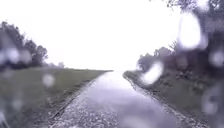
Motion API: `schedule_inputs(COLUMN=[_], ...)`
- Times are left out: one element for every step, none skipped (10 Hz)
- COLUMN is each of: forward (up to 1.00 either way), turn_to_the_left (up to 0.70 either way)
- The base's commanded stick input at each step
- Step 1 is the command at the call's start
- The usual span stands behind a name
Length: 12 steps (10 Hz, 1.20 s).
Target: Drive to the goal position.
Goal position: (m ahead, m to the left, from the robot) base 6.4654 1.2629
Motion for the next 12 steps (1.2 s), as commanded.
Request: schedule_inputs(forward=[0.00, 0.00, 0.00, 0.00, 0.00, 0.23, 0.44, 0.44, 0.44, 0.44, 0.44, 0.44], turn_to_the_left=[0.00, 0.00, 0.00, 0.00, 0.00, 0.00, 0.00, 0.00, 0.00, 0.00, 0.00, 0.00])
